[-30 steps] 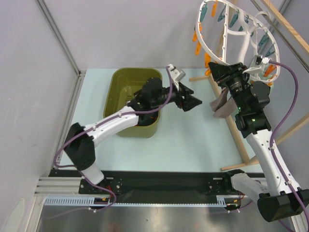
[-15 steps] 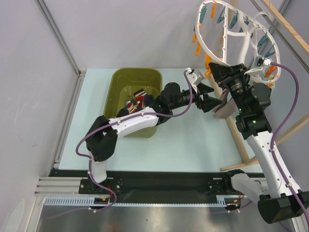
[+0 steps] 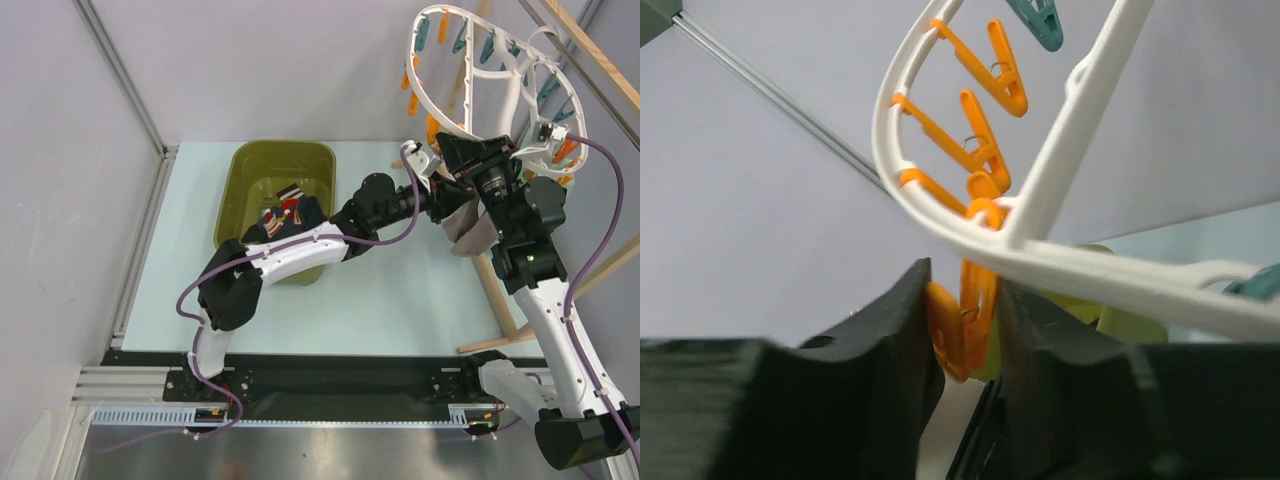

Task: Remove the socks clipped to the hanger
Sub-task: Remove the sock from the hanger.

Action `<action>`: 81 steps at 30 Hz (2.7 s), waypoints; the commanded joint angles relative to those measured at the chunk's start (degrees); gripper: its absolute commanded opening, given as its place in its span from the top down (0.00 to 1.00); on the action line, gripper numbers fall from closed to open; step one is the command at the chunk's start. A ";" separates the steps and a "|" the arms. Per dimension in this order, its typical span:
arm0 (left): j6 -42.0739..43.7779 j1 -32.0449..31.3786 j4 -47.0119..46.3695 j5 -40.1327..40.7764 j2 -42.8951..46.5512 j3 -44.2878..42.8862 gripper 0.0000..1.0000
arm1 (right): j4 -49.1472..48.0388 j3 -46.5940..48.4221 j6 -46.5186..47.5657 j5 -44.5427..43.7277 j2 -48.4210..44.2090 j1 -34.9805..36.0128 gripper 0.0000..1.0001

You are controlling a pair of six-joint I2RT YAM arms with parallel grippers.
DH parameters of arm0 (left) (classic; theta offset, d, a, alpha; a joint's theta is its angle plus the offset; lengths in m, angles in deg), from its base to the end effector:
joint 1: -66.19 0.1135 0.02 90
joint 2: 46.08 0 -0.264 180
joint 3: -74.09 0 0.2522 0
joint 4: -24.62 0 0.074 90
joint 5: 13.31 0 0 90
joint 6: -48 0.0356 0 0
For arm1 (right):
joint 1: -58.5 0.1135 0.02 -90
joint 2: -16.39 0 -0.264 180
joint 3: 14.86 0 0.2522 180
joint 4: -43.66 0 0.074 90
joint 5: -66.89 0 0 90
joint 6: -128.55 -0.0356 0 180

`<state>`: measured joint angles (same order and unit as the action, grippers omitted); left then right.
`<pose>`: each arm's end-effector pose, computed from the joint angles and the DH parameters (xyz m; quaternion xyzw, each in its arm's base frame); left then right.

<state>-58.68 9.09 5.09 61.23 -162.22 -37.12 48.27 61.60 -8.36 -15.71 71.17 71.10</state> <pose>0.2595 -0.4186 0.3561 0.3092 0.5319 -0.5364 0.5777 0.2006 0.0495 0.4544 0.1253 0.5820 0.4316 0.6777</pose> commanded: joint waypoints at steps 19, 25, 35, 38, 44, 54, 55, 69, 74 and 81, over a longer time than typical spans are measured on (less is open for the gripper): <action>-3.35 1.99 1.83 -3.34 8.38 1.47 1.00 | 30.94 4.19 14.39 -3.09 -12.15 -0.91 0.14; -3.79 2.34 3.42 -4.39 10.05 1.21 1.00 | 34.98 3.14 17.64 -3.97 -14.26 -1.00 0.11; -5.11 2.96 4.21 -6.33 13.57 3.32 1.00 | 34.56 -3.89 19.93 -1.96 -18.92 -0.91 0.18; -5.11 2.96 5.43 -7.39 14.36 3.49 1.00 | 33.58 -6.18 20.11 -2.47 -20.33 -0.91 0.18; -3.44 2.96 5.35 -6.77 15.76 5.69 1.00 | 31.83 -3.47 10.64 -11.94 -21.39 -0.91 0.18; -0.10 2.44 4.12 -3.17 15.68 8.59 1.00 | 36.56 12.51 3.24 -19.88 -9.80 -0.56 0.25; 0.60 2.35 4.21 -2.91 15.68 8.68 1.00 | 37.09 13.58 3.06 -20.49 -8.91 -0.04 0.27; 5.96 0.59 7.81 0.26 16.91 8.15 1.00 | 49.48 30.63 8.15 -40.96 6.03 18.23 0.34; 5.97 0.32 7.72 1.05 17.08 8.59 1.00 | 55.11 35.30 8.51 -47.21 10.34 20.62 0.37; 5.97 0.15 7.19 2.10 17.61 9.38 1.00 | 54.85 35.56 9.65 -49.50 8.94 20.53 0.36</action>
<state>-54.23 9.68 13.46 62.45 -148.69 -28.46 102.61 94.30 0.10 -60.83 81.88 91.56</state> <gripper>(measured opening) 0.011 0.634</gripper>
